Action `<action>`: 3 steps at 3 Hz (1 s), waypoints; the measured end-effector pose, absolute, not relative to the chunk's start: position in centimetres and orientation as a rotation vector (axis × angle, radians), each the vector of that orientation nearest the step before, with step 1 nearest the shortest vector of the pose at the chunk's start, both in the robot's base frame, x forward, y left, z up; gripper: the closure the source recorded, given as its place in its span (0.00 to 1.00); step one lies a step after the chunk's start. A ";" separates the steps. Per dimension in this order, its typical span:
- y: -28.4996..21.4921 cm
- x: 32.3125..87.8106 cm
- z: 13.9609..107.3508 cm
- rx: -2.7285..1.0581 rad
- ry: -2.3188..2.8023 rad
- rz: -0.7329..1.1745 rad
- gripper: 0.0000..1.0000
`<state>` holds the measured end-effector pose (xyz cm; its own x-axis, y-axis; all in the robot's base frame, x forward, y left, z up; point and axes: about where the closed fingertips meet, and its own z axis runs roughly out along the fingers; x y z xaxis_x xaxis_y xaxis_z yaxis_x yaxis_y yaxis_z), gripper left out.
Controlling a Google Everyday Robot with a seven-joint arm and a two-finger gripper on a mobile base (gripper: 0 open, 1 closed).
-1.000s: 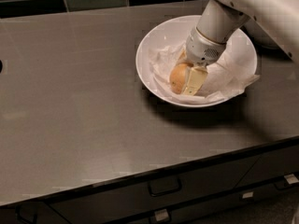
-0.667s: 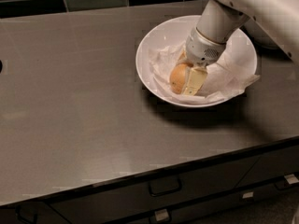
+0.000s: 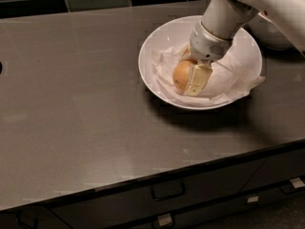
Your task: Pick orange from white bowl
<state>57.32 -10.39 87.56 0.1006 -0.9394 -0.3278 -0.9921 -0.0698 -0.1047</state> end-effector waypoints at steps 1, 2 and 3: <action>-10.4 57.1 90.6 -2.031 1.849 0.160 1.00; -10.8 56.3 93.5 -1.937 1.802 0.037 1.00; -10.6 56.9 94.0 -1.911 1.786 0.013 1.00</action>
Offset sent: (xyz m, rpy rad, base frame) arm -0.0156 -0.0131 0.0990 0.0809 -0.4184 -0.1259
